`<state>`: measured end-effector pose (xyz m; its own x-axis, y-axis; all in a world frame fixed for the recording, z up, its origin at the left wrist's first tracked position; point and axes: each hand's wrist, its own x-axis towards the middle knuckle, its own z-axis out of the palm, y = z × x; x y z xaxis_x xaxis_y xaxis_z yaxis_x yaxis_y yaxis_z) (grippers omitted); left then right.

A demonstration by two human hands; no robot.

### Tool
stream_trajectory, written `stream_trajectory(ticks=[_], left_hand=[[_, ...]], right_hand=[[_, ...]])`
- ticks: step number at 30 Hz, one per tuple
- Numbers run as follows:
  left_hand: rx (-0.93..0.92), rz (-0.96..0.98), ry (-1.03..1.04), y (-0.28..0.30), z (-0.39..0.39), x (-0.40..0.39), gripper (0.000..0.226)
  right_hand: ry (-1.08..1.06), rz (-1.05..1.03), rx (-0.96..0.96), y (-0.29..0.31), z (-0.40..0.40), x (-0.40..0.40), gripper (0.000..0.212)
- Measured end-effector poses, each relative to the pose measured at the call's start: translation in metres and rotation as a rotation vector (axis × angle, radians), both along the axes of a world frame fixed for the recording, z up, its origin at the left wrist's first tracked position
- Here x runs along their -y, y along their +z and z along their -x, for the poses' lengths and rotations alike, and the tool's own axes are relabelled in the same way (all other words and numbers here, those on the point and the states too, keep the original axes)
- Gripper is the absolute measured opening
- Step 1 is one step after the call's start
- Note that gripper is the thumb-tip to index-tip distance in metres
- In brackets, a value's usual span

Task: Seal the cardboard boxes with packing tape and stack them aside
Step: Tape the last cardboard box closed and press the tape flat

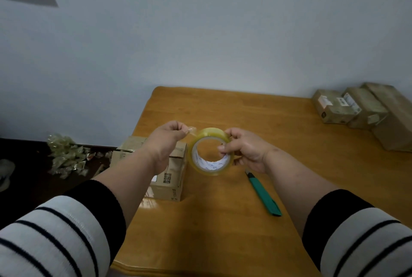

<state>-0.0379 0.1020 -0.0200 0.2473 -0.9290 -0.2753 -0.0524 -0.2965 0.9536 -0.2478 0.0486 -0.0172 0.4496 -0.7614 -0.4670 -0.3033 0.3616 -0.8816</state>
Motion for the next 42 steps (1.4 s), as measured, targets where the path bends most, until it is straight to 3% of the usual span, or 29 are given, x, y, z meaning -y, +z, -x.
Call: stream_trajectory(ticks=[4,7,12,16,20,23,26,42], left_hand=[[-0.044,-0.031,0.067,-0.003,-0.008,0.003,0.026],[-0.121,-0.075,0.179,-0.011,-0.013,0.004,0.026],[-0.148,-0.245,0.217,-0.011,-0.008,0.005,0.075],[-0.189,-0.33,0.029,-0.003,0.006,0.005,0.087],[-0.274,-0.324,-0.01,-0.007,0.011,0.009,0.067],[-0.366,-0.3,0.08,-0.011,0.01,0.01,0.041],[-0.326,-0.283,0.101,-0.014,0.007,0.011,0.01],[-0.115,-0.181,0.164,-0.012,0.008,0.019,0.021]], right_hand=[[-0.007,0.044,0.002,0.0,-0.004,0.007,0.028],[0.015,0.2,-0.09,0.004,-0.007,0.014,0.032],[0.088,0.43,-0.297,0.015,-0.012,0.02,0.037],[0.104,0.49,-0.317,0.019,-0.017,0.02,0.039],[0.132,0.529,-0.334,0.02,-0.02,0.018,0.038],[0.145,0.523,-0.343,0.019,-0.019,0.019,0.04],[0.156,0.513,-0.35,0.017,-0.015,0.019,0.04],[0.185,0.452,-0.349,0.003,-0.001,0.022,0.042]])
